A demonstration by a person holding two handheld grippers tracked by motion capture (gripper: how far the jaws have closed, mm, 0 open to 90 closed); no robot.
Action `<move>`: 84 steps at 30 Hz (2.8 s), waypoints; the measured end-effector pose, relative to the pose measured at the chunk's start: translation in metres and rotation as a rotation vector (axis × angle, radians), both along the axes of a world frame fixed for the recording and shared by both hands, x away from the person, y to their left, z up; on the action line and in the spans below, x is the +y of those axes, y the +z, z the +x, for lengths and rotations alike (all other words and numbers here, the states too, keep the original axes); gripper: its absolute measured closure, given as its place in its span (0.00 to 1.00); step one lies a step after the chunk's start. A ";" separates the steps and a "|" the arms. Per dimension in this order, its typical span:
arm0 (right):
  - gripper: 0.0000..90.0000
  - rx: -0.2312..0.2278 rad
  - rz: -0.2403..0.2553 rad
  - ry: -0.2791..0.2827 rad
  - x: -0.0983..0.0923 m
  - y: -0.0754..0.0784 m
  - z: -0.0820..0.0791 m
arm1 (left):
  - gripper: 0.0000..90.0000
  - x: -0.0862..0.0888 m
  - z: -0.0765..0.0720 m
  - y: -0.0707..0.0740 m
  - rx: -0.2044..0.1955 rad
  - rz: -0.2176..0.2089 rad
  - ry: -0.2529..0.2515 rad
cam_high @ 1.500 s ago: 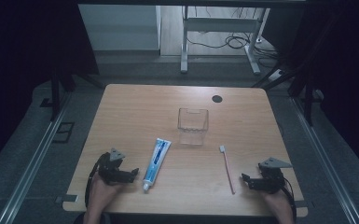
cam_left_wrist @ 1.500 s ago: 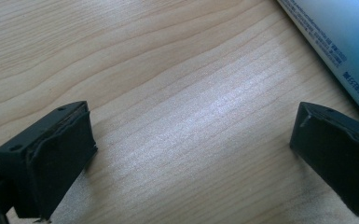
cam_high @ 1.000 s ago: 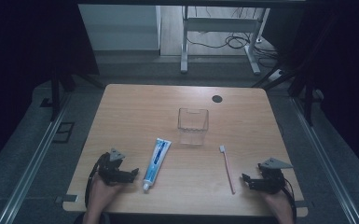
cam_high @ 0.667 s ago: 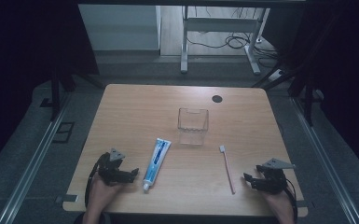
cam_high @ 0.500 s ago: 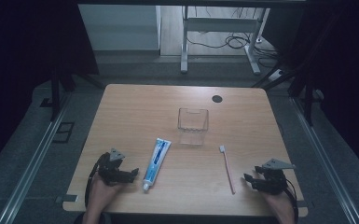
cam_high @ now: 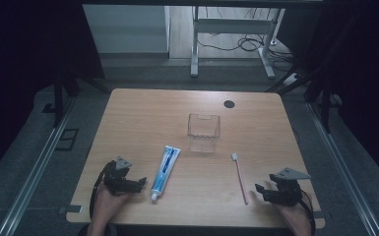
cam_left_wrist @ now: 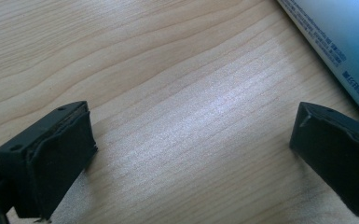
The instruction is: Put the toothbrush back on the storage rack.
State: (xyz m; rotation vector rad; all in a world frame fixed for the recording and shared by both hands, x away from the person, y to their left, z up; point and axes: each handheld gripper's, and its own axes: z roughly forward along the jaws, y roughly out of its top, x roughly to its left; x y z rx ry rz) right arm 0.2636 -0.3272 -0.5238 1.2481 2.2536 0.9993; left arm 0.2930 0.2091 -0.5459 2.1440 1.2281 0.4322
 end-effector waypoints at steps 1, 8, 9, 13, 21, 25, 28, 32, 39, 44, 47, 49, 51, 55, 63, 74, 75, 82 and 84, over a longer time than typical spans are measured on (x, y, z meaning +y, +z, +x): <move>0.31 0.002 0.003 0.002 0.000 0.000 0.000 | 0.00 0.000 0.000 0.000 0.000 0.000 0.000; 0.39 0.011 0.028 0.024 0.004 0.002 0.000 | 0.00 0.000 0.000 0.000 0.000 0.000 0.000; 0.41 0.010 0.032 0.029 0.004 0.003 -0.001 | 0.00 0.000 0.000 0.000 0.000 0.000 0.000; 0.48 0.021 0.053 0.042 0.007 0.005 -0.001 | 0.00 0.000 -0.001 0.000 0.000 -0.002 0.005; 0.63 0.039 0.056 0.101 0.019 0.008 -0.001 | 0.00 -0.001 -0.001 0.000 -0.001 -0.007 0.010; 0.70 0.055 0.059 0.127 0.024 0.009 -0.001 | 0.00 -0.001 -0.002 0.000 -0.003 -0.005 0.014; 0.76 0.062 0.066 0.145 0.028 0.011 -0.002 | 0.00 -0.001 -0.002 0.000 -0.003 -0.005 0.014; 0.84 0.080 0.066 0.168 0.034 0.012 -0.003 | 0.00 -0.001 -0.002 0.000 -0.003 -0.005 0.014; 0.95 0.108 0.072 0.190 0.042 0.011 -0.003 | 0.00 -0.001 -0.002 0.000 -0.003 -0.004 0.016; 0.96 0.133 0.071 0.220 0.053 0.008 -0.002 | 0.00 -0.001 -0.002 0.000 -0.003 -0.004 0.016; 0.96 0.139 0.048 0.226 0.057 0.004 -0.002 | 0.00 -0.001 -0.002 0.000 -0.003 -0.004 0.016; 0.96 0.140 0.043 0.227 0.057 0.003 -0.001 | 0.00 -0.001 -0.002 0.000 -0.003 -0.004 0.017; 0.96 0.141 0.040 0.226 0.057 0.002 -0.001 | 0.00 -0.001 -0.002 0.000 -0.003 -0.004 0.018; 0.95 0.139 0.033 0.207 0.052 0.001 0.000 | 0.00 -0.001 -0.002 0.000 -0.003 -0.004 0.017; 0.94 0.136 0.023 0.179 0.043 0.002 0.002 | 0.00 -0.001 -0.002 0.000 -0.003 -0.004 0.019; 0.93 0.147 0.004 0.151 0.026 0.002 0.005 | 0.00 -0.001 -0.002 0.000 -0.004 -0.003 0.020; 0.93 0.147 0.001 0.144 0.023 0.002 0.006 | 0.00 -0.001 -0.002 0.000 -0.003 -0.004 0.019; 0.93 0.163 -0.001 0.144 0.021 0.008 0.007 | 0.00 -0.001 -0.002 0.000 -0.003 -0.004 0.019; 0.91 0.164 -0.015 0.134 0.021 0.014 0.008 | 0.00 -0.001 -0.002 0.000 -0.004 -0.004 0.020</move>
